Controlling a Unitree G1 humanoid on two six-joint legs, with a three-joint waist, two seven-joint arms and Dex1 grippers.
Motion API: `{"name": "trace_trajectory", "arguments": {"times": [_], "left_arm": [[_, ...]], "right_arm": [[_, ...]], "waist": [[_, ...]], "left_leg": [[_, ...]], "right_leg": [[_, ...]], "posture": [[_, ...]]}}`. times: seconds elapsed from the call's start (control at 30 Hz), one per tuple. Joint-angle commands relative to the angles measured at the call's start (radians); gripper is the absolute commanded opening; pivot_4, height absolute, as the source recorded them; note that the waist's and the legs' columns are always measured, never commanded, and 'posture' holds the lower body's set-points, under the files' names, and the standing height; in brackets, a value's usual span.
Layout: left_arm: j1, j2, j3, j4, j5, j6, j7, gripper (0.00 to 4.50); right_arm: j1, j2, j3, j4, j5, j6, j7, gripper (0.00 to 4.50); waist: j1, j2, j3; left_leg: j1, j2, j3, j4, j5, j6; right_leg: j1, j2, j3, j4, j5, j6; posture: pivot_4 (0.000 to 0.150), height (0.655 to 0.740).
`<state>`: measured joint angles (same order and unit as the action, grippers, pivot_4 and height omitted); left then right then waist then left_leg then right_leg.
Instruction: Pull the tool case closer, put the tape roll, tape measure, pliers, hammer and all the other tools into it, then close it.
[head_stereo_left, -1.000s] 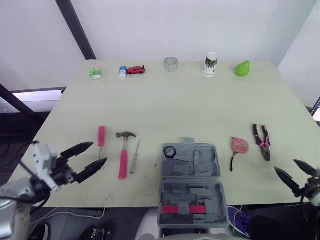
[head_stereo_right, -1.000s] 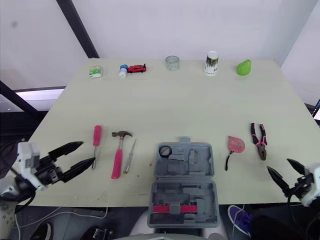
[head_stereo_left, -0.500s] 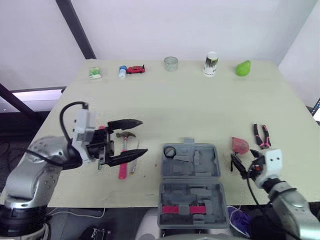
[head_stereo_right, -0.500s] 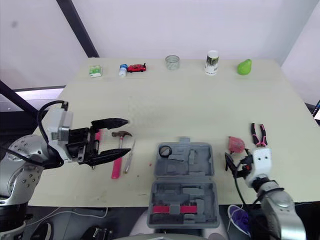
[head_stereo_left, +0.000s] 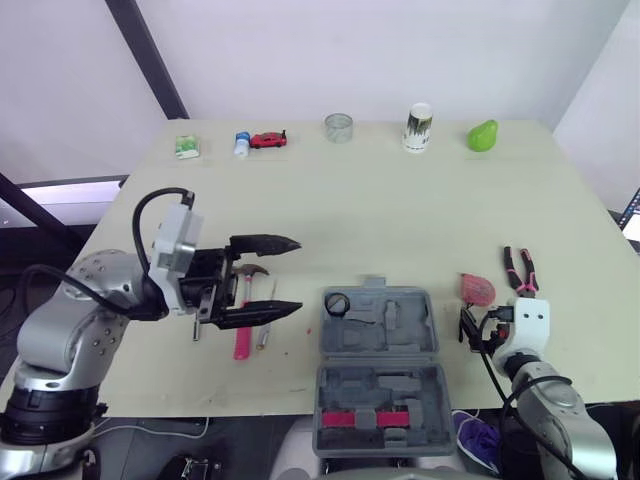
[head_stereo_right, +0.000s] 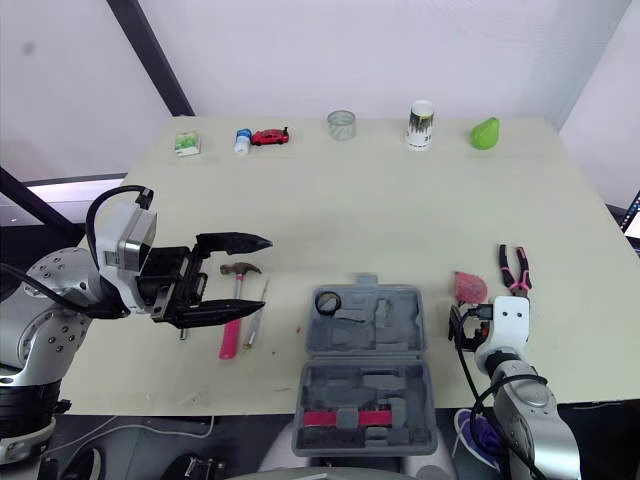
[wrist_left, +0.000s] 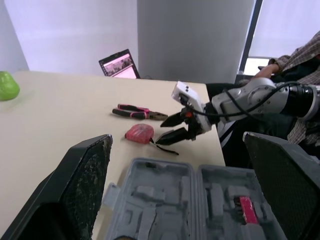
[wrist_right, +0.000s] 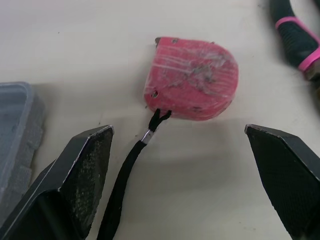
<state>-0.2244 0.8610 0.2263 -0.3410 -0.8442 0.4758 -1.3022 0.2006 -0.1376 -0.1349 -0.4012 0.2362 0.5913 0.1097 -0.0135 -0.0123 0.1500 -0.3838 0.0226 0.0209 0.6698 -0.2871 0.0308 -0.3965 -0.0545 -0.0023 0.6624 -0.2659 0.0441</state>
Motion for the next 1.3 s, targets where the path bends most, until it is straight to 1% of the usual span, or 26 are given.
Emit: {"name": "trace_trajectory", "arguments": {"times": [0.03,0.2,0.33,0.37,0.43,0.47,0.5,0.53,0.57,0.6,0.63,0.7,1.07,1.17,1.23,1.3], "left_arm": [[-0.013,0.000,0.018,-0.007,-0.017,0.002,0.000,4.50],[-0.011,0.000,0.017,-0.004,-0.016,0.001,-0.007,4.50],[-0.002,0.000,0.022,-0.006,-0.014,-0.002,-0.007,4.50],[-0.001,0.000,0.023,-0.006,-0.014,-0.003,-0.006,4.50],[0.002,-0.002,0.024,-0.006,-0.014,-0.004,-0.005,4.50],[0.004,-0.002,0.025,-0.005,-0.014,-0.005,-0.005,4.50],[0.004,-0.003,0.024,-0.004,-0.014,-0.006,-0.005,4.50],[0.006,-0.005,0.024,-0.001,-0.012,-0.008,-0.006,4.50],[0.008,-0.007,0.022,0.002,-0.010,-0.010,-0.007,4.50],[0.009,-0.009,0.019,0.007,-0.005,-0.015,-0.010,4.50],[0.012,-0.011,0.018,0.010,-0.003,-0.018,-0.011,4.50],[0.014,-0.013,0.018,0.014,-0.001,-0.021,-0.012,4.50],[0.018,-0.029,0.017,0.022,0.012,-0.030,-0.013,4.50],[0.015,-0.029,0.011,0.020,0.010,-0.028,-0.019,4.50],[0.038,-0.031,-0.025,-0.003,0.022,-0.038,-0.052,4.50],[0.043,-0.041,-0.034,-0.014,0.016,-0.038,-0.054,4.50]], "right_arm": [[-0.022,-0.011,0.007,0.014,-0.005,-0.012,0.011,4.43],[-0.058,-0.013,0.018,0.066,-0.018,-0.022,0.013,4.43],[-0.057,-0.012,0.013,0.094,-0.029,-0.022,0.006,4.43],[-0.052,-0.015,0.013,0.095,-0.031,-0.024,0.009,3.93],[-0.038,-0.026,0.014,0.092,-0.038,-0.028,0.018,3.39],[-0.034,-0.029,0.014,0.091,-0.041,-0.031,0.021,2.80],[-0.031,-0.036,0.015,0.092,-0.046,-0.036,0.024,2.37],[-0.029,-0.048,0.020,0.093,-0.052,-0.044,0.032,2.17],[-0.028,-0.058,0.024,0.096,-0.059,-0.051,0.040,1.44],[-0.029,-0.062,0.025,0.098,-0.061,-0.055,0.044,1.33],[-0.028,-0.068,0.028,0.100,-0.066,-0.061,0.049,0.83],[-0.027,-0.081,0.038,0.101,-0.077,-0.075,0.061,0.11],[-0.010,-0.127,0.053,0.091,-0.091,-0.099,0.120,0.11],[0.016,-0.175,0.043,0.077,-0.082,-0.107,0.171,0.11],[0.047,-0.244,0.022,0.080,-0.062,-0.131,0.254,0.11],[0.077,-0.297,0.003,0.074,-0.038,-0.141,0.323,0.11]], "waist": [[-0.001,0.000,0.000],[-0.001,0.000,0.000],[0.000,0.000,0.000],[0.000,0.000,0.000],[0.000,0.000,0.000],[0.000,0.000,0.000],[0.000,0.000,0.000],[0.000,0.000,0.000],[-0.001,0.000,0.000],[-0.001,0.000,0.000],[-0.001,0.000,0.000],[-0.001,0.000,0.000],[0.000,0.000,0.000],[0.002,0.000,0.000],[0.001,0.000,0.000],[0.004,0.001,0.000]], "left_leg": [[0.000,0.000,0.000,0.000,0.000,0.000],[0.000,0.000,0.000,0.000,0.000,0.000],[0.000,0.000,0.000,0.000,0.000,0.000],[0.000,0.000,0.000,0.000,0.000,0.000],[0.000,0.000,0.000,0.000,0.000,0.000],[0.000,0.000,0.000,0.000,0.000,0.000],[0.000,0.000,0.000,0.000,0.000,0.000],[0.000,0.000,0.000,0.000,0.000,0.000],[0.000,0.000,0.000,0.000,0.000,0.000],[0.000,0.000,0.000,0.000,0.000,0.000],[0.000,0.000,0.000,0.000,0.000,0.000],[0.000,0.000,0.000,0.000,0.000,0.000],[0.000,0.000,0.000,0.000,0.000,0.000],[0.000,0.000,0.000,0.000,0.000,0.000],[0.000,0.000,0.000,0.000,0.000,0.000],[0.000,0.000,0.001,0.000,0.000,0.000]], "right_leg": [[0.000,0.000,0.000,0.000,0.000,0.000],[0.000,0.000,0.000,0.000,0.000,0.000],[0.000,0.000,0.000,0.000,0.000,0.000],[0.000,0.000,0.000,0.000,0.000,0.000],[0.000,0.000,0.000,0.000,0.000,0.000],[0.000,0.000,0.000,0.000,0.000,0.000],[0.000,0.000,0.000,0.000,0.000,0.000],[0.000,0.000,0.000,0.000,0.000,0.000],[0.000,0.000,0.000,0.000,0.000,0.000],[0.000,0.000,0.000,0.000,0.000,0.000],[0.000,0.000,0.000,0.000,0.000,0.000],[0.000,0.000,0.000,0.000,0.000,0.000],[0.000,0.000,0.000,0.000,0.000,0.000],[0.000,0.000,0.000,0.000,0.000,0.000],[0.000,0.000,0.000,0.000,0.000,0.000],[0.000,0.000,0.001,0.000,0.000,0.000]], "posture": [[0.150,0.7400],[0.150,0.7400],[0.150,0.7400],[0.150,0.7400],[0.150,0.7400],[0.150,0.7400],[0.150,0.7400],[0.150,0.7400],[0.150,0.7400],[0.150,0.7400],[0.150,0.7400],[0.150,0.7400],[0.150,0.7400],[0.150,0.7400],[0.150,0.7400],[0.150,0.7400]]}}
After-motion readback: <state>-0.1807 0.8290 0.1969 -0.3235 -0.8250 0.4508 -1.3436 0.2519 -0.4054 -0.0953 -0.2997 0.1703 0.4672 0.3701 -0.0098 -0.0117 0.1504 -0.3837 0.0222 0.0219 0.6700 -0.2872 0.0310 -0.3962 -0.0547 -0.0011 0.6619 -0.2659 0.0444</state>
